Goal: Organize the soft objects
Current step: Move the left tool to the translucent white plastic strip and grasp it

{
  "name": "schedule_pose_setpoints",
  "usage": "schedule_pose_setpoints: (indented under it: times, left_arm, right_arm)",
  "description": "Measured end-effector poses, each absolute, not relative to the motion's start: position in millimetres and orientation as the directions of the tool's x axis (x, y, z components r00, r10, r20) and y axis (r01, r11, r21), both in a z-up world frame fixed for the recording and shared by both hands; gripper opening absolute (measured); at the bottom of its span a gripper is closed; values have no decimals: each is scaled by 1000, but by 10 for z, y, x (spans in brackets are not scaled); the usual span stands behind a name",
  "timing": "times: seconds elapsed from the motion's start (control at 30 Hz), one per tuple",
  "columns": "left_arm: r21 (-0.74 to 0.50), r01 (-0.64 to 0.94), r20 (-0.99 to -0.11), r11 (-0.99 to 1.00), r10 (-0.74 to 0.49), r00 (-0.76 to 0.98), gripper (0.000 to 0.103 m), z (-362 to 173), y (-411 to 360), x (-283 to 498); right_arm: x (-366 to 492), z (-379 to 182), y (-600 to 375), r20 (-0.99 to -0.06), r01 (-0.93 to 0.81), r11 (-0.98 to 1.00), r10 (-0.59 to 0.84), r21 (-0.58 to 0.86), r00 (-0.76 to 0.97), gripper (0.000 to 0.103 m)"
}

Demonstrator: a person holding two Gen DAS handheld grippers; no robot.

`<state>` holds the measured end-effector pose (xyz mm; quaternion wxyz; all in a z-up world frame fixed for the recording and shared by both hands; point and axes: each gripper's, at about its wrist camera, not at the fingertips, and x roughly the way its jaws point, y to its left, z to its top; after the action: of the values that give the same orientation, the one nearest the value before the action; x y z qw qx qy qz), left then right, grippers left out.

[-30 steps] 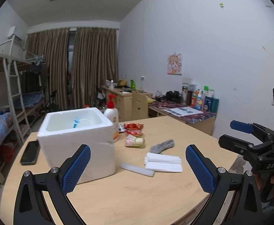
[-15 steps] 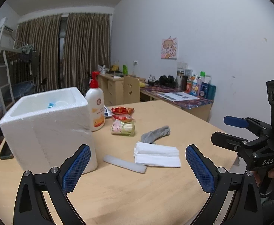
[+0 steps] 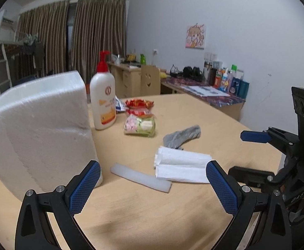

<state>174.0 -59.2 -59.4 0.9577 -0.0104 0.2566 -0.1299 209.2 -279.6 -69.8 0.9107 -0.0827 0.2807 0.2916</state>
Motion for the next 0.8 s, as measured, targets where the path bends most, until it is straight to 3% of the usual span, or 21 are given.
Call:
schedule_pose_setpoints:
  times: [0.2, 0.33, 0.57, 0.8]
  left_arm:
    - [-153, 277, -544, 949, -315, 778, 101, -755, -545, 1955]
    - [-169, 241, -592, 956, -294, 751, 101, -874, -549, 2077]
    - [-216, 134, -641, 967, -244, 728, 101, -982, -510, 2236]
    - [-222, 10, -696, 975, -166, 698, 79, -1041, -563, 2440]
  right_arm:
    - [2297, -834, -2743, -619, -629, 777, 494, -1, 610, 98]
    - [2424, -912, -2682, -666, -657, 754, 477, -27, 574, 80]
    - [2509, -1040, -2626, -707, -709, 704, 477, -48, 522, 80]
    - [2504, -1082, -2620, -716, -737, 674, 493, -45, 494, 80]
